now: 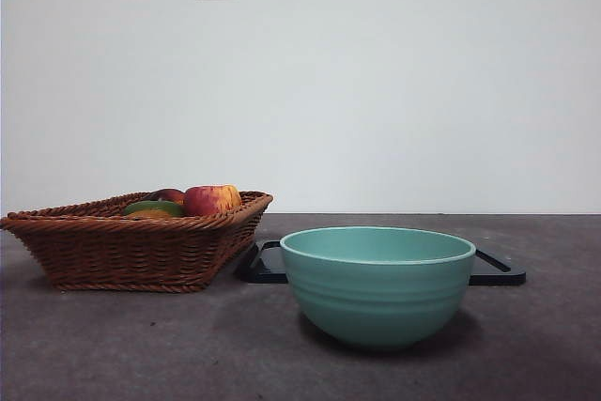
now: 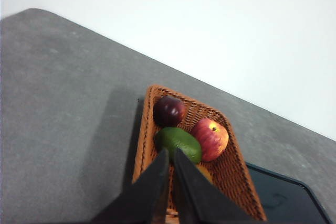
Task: Pick up the wifruite, put it on the bowl, pick up the plate, put it on desk
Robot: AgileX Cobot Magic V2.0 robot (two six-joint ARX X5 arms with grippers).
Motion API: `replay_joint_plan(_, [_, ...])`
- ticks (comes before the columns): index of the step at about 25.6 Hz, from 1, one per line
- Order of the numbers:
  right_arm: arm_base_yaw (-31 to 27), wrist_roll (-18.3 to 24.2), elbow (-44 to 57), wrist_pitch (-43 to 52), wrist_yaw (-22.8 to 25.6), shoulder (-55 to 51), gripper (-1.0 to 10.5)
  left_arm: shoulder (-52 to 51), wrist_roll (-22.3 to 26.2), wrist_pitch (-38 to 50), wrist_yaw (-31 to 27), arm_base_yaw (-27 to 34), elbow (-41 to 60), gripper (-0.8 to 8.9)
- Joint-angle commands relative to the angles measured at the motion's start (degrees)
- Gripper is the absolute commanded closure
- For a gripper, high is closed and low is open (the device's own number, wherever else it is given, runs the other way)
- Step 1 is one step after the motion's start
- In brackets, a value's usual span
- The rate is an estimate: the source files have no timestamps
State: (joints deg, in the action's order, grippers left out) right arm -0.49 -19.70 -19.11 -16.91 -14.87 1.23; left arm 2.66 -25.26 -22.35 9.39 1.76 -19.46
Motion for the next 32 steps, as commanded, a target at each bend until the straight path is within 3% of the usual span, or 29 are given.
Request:
replay_joint_plan(1, [-0.13, 3.37, -4.72, -3.93, -0.13, 1.97, 9.4, 2.05, 3.72, -2.16, 0.33, 0.11, -5.01, 7.98])
replay_joint_plan(7, [-0.13, 9.84, -14.4, -14.21, -0.76, 9.64, 9.4, 9.49, 10.8, -10.25, 4.17, 0.11, -14.47, 7.98])
replay_joint_plan(16, [0.0, 19.06, -27.52, -28.11, -13.0, 25.88, 9.4, 23.52, 18.01, -19.37, 17.51, 0.04, -24.61, 7.98])
replay_joint_plan(20, [0.9, 22.32, -31.93, -33.51, -15.08, 31.41, 9.4, 28.5, 20.72, -23.04, 21.94, -0.94, -27.69, 7.98])
replay_joint_plan(25, [5.35, 25.22, -35.8, -39.47, -15.19, 37.4, 9.4, 34.03, 24.87, -29.0, 25.27, -4.61, -30.95, 7.98])
replay_joint_plan(32, [14.32, 26.8, -36.26, -43.1, -15.1, 40.61, 9.4, 35.12, 26.56, -31.89, 25.35, -8.63, -31.1, 7.86])
